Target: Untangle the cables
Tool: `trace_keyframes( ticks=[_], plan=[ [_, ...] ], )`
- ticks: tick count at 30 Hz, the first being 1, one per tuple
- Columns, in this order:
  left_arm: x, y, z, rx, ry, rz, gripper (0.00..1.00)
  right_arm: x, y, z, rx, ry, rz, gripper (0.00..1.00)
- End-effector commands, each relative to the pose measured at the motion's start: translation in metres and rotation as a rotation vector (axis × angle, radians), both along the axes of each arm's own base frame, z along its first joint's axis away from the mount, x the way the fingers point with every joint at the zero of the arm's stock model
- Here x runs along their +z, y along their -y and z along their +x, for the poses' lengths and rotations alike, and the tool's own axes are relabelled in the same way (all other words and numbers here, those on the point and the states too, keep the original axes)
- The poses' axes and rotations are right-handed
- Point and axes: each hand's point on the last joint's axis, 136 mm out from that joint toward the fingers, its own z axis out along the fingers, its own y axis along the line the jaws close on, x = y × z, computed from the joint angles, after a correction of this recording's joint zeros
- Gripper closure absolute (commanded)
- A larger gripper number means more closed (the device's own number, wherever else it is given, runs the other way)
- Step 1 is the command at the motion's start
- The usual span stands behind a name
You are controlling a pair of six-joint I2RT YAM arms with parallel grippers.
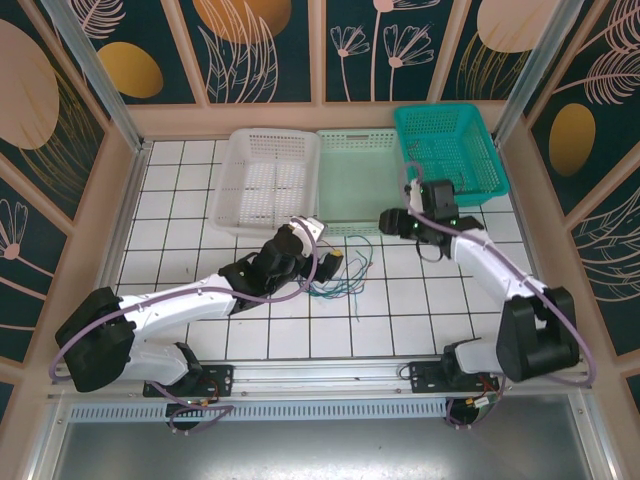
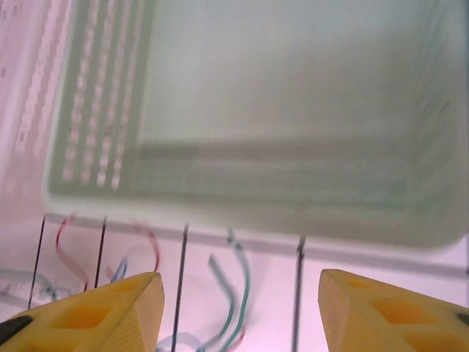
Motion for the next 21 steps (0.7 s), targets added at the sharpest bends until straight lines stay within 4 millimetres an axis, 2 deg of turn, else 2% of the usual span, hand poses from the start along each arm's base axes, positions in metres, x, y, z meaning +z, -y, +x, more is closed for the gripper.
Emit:
trace_keyframes(
  ticks=[1, 4, 9, 13, 17, 21],
  plan=[
    [0.006, -0.006, 0.01, 0.07, 0.013, -0.012, 0.01, 0.006, -0.018, -0.019, -0.01, 0.021, 0.158, 0.42],
    [0.008, -0.008, 0.012, 0.091, 0.015, -0.006, 0.01, -0.012, -0.03, -0.041, 0.004, -0.018, 0.214, 0.43],
    [0.005, -0.009, 0.013, 0.099, 0.008, -0.006, 0.01, -0.032, -0.051, -0.06, 0.024, -0.054, 0.243, 0.43],
    [0.008, -0.008, 0.013, 0.102, 0.011, -0.014, 0.01, -0.055, -0.052, -0.066, -0.001, -0.112, 0.206, 0.45],
    [0.009, -0.008, 0.013, 0.099, 0.008, -0.02, 0.01, -0.065, -0.055, -0.066, -0.002, -0.124, 0.186, 0.47],
    [0.008, -0.006, 0.012, 0.099, 0.001, -0.025, 0.01, -0.078, -0.055, -0.064, -0.009, -0.15, 0.165, 0.56]
  ],
)
